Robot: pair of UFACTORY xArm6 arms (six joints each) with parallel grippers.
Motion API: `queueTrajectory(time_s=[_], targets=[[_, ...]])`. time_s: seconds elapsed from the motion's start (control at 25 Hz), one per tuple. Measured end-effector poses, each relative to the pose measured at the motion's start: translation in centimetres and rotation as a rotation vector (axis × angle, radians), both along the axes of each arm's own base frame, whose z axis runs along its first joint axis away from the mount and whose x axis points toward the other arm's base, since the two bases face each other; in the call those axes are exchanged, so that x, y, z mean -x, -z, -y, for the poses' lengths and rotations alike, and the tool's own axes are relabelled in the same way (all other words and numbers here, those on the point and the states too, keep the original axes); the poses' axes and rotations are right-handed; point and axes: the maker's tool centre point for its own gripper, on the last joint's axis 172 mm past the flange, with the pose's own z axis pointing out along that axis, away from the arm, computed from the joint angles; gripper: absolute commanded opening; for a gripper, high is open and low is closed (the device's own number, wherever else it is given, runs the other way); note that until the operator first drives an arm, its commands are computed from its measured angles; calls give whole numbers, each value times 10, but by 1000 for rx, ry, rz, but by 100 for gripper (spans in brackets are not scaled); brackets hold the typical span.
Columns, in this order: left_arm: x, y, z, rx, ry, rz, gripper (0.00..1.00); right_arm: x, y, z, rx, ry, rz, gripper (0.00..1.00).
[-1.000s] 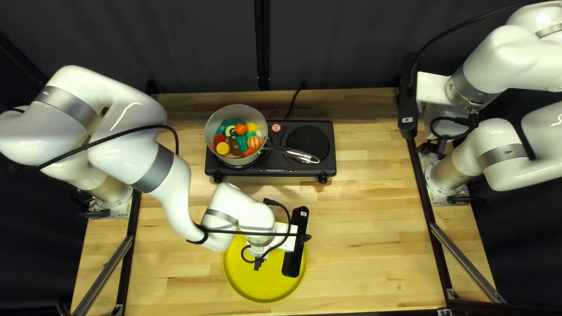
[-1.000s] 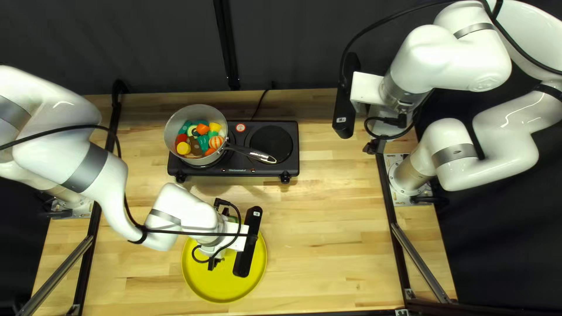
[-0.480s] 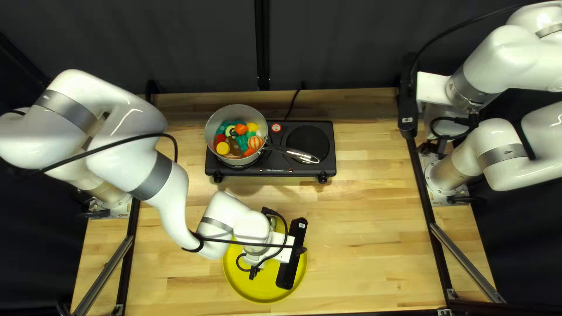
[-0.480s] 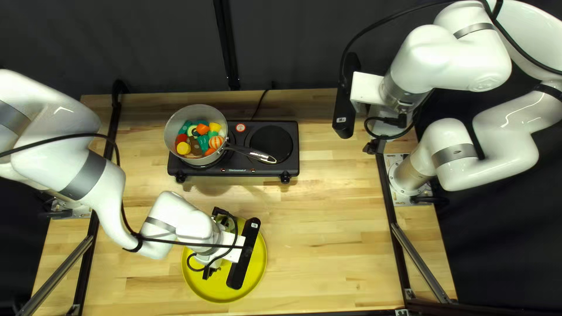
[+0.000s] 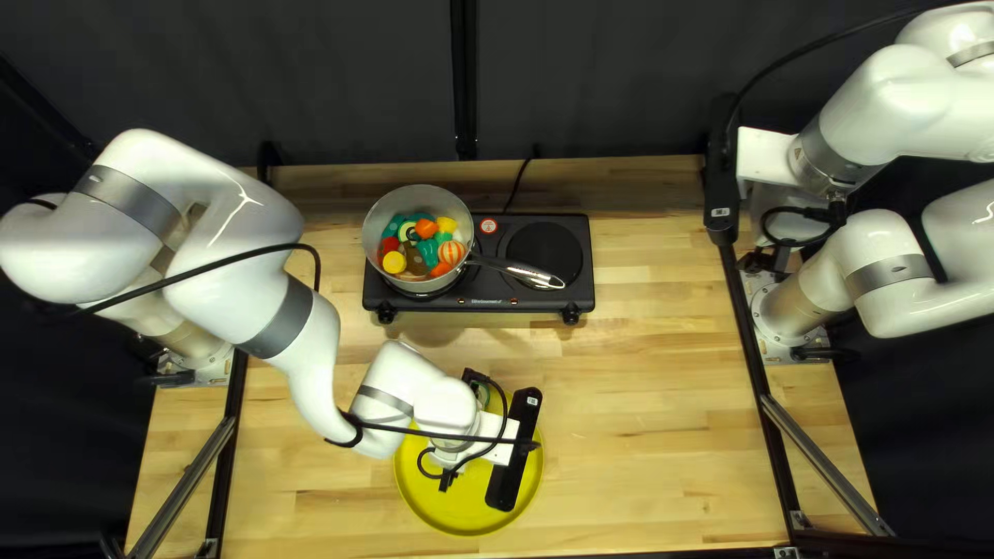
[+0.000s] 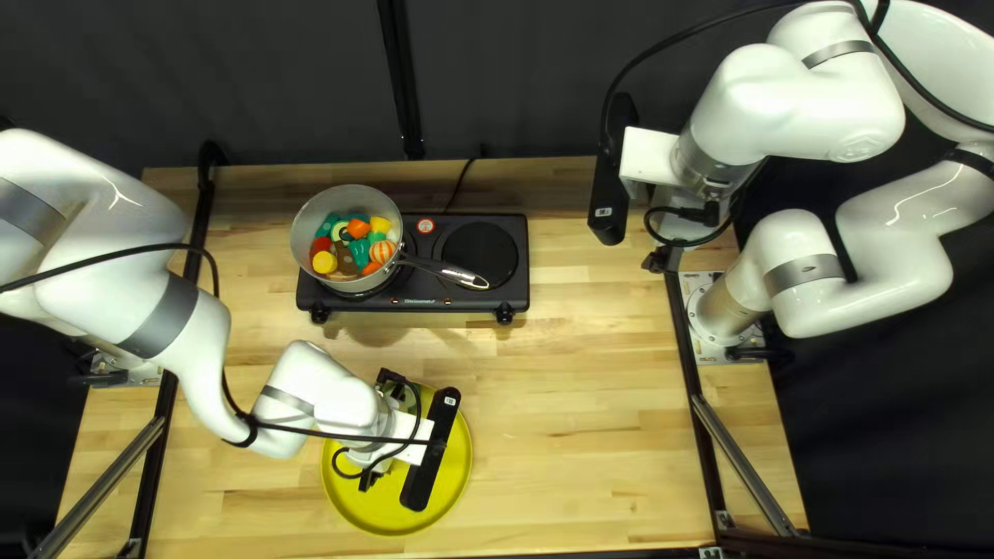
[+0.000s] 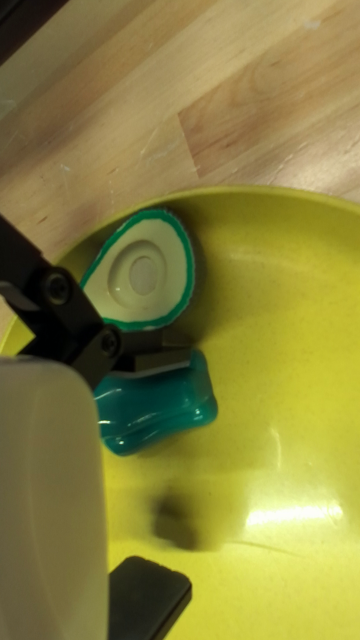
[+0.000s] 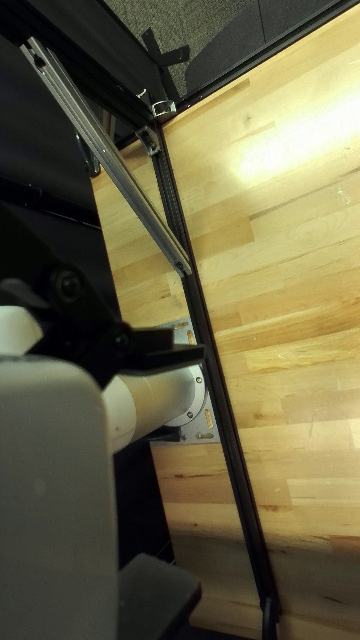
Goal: Pick up a pot and place it onto the stove surface, add food to pot
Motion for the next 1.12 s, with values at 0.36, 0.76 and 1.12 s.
queueTrajectory(time_s=[0.36,0.76,1.12], targets=[[1,0,0,-11,-8,-5,0,0,0,0,0,0,0,100],[6,-8,-4,-11,-12,-3,0,0,0,0,0,0,0,100],[38,-104,-59,-30,-45,24,0,0,0,0,0,0,0,100]])
